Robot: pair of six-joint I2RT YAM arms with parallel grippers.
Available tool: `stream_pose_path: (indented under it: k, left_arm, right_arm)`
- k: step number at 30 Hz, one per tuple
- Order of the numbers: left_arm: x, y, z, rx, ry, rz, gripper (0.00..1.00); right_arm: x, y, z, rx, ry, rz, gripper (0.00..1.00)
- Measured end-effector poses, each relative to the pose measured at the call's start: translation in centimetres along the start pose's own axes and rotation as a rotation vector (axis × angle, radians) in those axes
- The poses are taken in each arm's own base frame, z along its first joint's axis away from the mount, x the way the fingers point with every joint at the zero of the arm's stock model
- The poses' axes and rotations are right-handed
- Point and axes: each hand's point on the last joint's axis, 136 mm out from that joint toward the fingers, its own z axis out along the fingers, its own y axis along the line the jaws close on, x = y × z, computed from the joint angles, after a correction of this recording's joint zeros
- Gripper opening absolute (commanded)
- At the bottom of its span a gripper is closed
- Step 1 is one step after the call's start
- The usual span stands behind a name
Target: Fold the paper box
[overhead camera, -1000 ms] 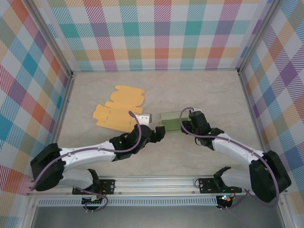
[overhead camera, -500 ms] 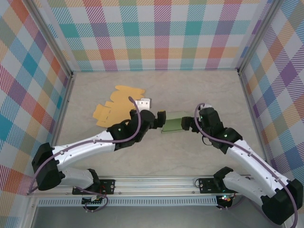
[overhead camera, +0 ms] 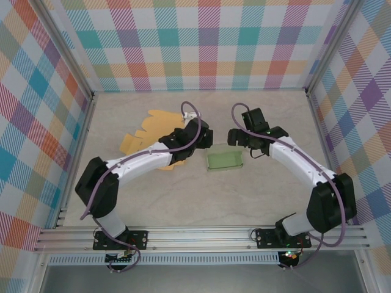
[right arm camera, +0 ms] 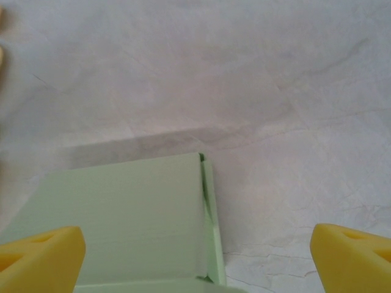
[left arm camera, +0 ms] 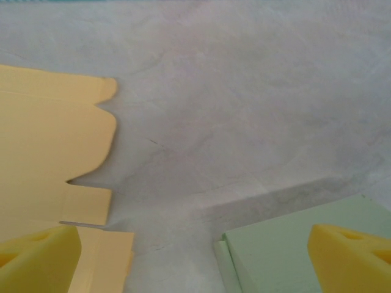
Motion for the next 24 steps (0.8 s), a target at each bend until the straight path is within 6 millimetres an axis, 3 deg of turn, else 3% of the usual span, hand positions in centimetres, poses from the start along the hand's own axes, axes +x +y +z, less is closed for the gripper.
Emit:
stream_pose_path:
  k: [8, 15, 20, 24]
  left_arm:
    - [4.5, -0.8, 3.4, 0.010, 0.127, 0.037, 0.93]
    - [7.8, 0.1, 4.0, -0.001, 0.197, 0.011, 0.87]
    - [10.3, 0.7, 4.5, -0.005, 0.242, -0.011, 0.80]
    - [10.8, 0.5, 4.8, 0.011, 0.240, -0.039, 0.75]
  right_arm:
    - [2.5, -1.9, 2.2, -0.013, 0.100, 0.045, 0.91]
    - [6.3, -2.6, 4.4, -0.023, 0.199, 0.056, 0.88]
    - [7.4, -2.5, 5.1, -0.040, 0.219, 0.059, 0.85]
    - [8.0, -2.4, 5.7, -0.053, 0.228, 0.064, 0.83]
